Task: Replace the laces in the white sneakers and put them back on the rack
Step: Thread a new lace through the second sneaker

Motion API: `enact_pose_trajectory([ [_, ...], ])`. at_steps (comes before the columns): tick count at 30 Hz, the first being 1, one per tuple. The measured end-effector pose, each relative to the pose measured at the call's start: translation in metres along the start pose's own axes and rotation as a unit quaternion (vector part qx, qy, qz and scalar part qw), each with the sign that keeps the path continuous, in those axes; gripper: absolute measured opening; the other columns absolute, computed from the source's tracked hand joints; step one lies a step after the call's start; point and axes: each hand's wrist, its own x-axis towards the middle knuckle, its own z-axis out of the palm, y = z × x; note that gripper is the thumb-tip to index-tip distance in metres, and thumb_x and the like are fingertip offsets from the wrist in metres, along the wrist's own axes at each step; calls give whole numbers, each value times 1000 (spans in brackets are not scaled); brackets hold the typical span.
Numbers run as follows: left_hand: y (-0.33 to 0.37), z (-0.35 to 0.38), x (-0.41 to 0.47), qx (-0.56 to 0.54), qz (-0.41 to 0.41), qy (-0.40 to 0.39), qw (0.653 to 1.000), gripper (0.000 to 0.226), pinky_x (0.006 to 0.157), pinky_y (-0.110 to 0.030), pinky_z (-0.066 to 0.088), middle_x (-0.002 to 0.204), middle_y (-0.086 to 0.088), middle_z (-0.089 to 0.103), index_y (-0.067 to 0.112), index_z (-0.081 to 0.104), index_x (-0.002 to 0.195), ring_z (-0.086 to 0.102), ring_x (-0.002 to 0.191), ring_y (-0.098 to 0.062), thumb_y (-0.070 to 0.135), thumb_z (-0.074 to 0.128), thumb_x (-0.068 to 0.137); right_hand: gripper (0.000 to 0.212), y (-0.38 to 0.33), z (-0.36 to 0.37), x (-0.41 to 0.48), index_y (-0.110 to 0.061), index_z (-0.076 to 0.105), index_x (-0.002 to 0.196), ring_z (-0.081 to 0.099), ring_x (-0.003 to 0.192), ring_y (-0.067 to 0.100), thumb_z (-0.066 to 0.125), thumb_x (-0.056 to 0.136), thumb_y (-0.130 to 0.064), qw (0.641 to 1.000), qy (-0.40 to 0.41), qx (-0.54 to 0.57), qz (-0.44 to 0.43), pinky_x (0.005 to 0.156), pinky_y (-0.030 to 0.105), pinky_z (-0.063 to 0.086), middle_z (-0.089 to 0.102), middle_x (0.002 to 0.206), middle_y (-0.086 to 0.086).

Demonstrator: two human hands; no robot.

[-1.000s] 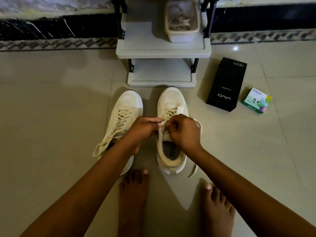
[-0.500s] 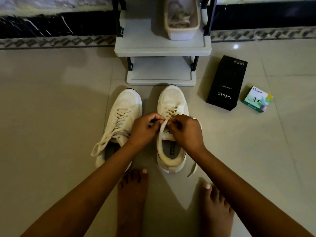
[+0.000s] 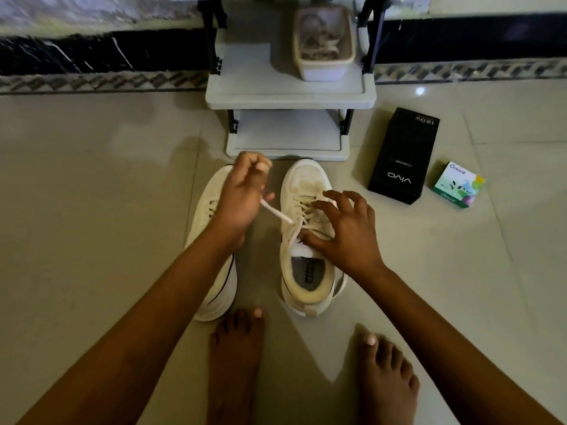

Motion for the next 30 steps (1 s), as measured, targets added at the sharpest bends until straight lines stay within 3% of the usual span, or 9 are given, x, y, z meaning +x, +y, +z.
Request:
enact_pose_trajectory([
  [3,-35,10,-8,280,40,-73,956,22,76,-29,45,95,-4,60,11,58,101,56,87,-17,28,44,98,74,7,-5,2,-20,49,136,40,131,27,57,77,-63,997,-52,45,-30,106,38,32,45,144,3],
  [7,-51,12,-16,387,39,-122,913,24,79,-36,46,90,-7,63,9,59,92,58,83,-22,31,49,96,71,9,-2,1,-25,40,141,45,128,19,62,80,-54,993,-77,94,-11,99,30,39,41,147,-3],
  [11,-20,12,-18,48,-78,-141,986,20,71,-21,46,74,0,58,11,59,84,54,64,-3,15,45,97,72,10,-2,0,-29,37,142,42,130,15,62,80,-55,992,-72,106,0,98,27,38,39,147,-8],
  [15,7,-16,-5,-319,-58,-111,939,30,64,-23,46,61,4,53,15,62,74,43,54,-8,16,42,96,72,12,-1,0,-32,35,143,43,129,14,60,80,-57,990,-81,114,13,99,28,38,39,147,-9],
  [18,5,-16,-5,-7,-39,-82,996,20,67,-22,42,78,0,54,17,58,87,47,67,-9,23,42,98,73,12,2,0,-32,36,142,45,127,13,61,79,-58,990,-78,116,14,97,29,40,41,146,-9],
  [20,-9,-9,-9,124,-42,-124,984,14,71,-21,42,91,10,58,23,58,102,53,82,-4,30,48,96,73,12,3,0,-32,37,142,46,126,13,61,78,-59,990,-74,119,15,96,28,41,42,145,-9],
  [23,-31,4,-15,182,-46,-174,967,23,83,-21,45,110,11,61,26,58,115,57,101,-6,32,56,92,73,13,5,1,-31,39,141,47,124,14,62,78,-59,991,-69,116,11,95,29,42,43,144,-8],
  [27,-37,17,-17,236,4,-106,966,2,83,-26,47,90,2,65,20,61,88,64,93,-19,21,61,90,73,13,6,1,-30,39,141,47,125,15,62,78,-58,992,-65,112,9,95,28,41,44,144,-8],
  [30,-17,13,-15,104,-33,-88,990,10,76,-23,48,81,7,65,17,60,83,64,84,-10,15,57,92,74,13,4,0,-32,37,142,44,127,13,62,77,-58,992,-66,111,13,96,27,39,42,145,-10],
])
